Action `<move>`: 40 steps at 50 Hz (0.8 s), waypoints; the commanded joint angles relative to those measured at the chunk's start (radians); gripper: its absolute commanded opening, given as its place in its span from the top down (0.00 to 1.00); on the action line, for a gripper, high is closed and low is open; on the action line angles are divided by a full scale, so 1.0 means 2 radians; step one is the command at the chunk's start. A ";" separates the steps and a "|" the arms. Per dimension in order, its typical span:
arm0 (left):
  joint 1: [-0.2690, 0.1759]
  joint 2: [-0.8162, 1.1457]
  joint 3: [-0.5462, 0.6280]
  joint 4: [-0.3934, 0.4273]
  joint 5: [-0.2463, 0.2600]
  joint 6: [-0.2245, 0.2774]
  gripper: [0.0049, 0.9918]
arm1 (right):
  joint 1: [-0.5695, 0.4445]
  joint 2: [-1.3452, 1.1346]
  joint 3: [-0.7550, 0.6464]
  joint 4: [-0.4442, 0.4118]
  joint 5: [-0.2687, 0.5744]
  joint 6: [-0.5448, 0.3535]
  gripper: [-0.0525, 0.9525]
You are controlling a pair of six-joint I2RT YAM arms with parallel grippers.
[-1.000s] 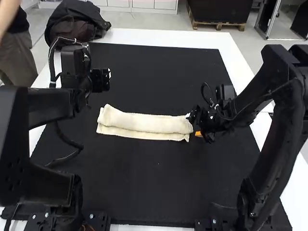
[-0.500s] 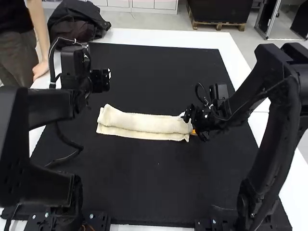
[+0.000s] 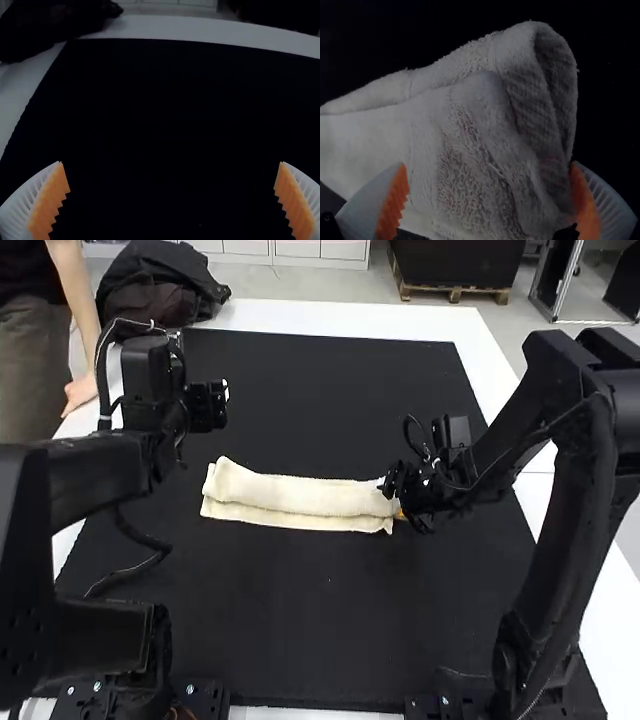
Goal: Fold the towel.
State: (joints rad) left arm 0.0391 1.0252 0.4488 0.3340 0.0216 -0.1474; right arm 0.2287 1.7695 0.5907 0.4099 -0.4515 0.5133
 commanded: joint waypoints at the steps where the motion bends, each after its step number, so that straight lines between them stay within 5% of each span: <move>1: -0.001 -0.013 -0.008 0.003 -0.007 -0.004 0.02 | 0.044 0.030 0.013 0.004 -0.036 0.004 0.41; 20: 0.015 -0.041 -0.032 0.019 -0.008 -0.001 0.02 | 0.037 0.027 0.001 0.006 -0.033 -0.015 0.95; 40: 0.042 -0.062 -0.046 0.059 -0.005 -0.005 0.02 | -0.062 -0.033 -0.014 -0.007 -0.020 -0.070 0.95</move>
State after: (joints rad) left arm 0.1066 0.9348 0.3584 0.4278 0.0216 -0.1474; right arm 0.1833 1.7622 0.5632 0.4030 -0.5091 0.4389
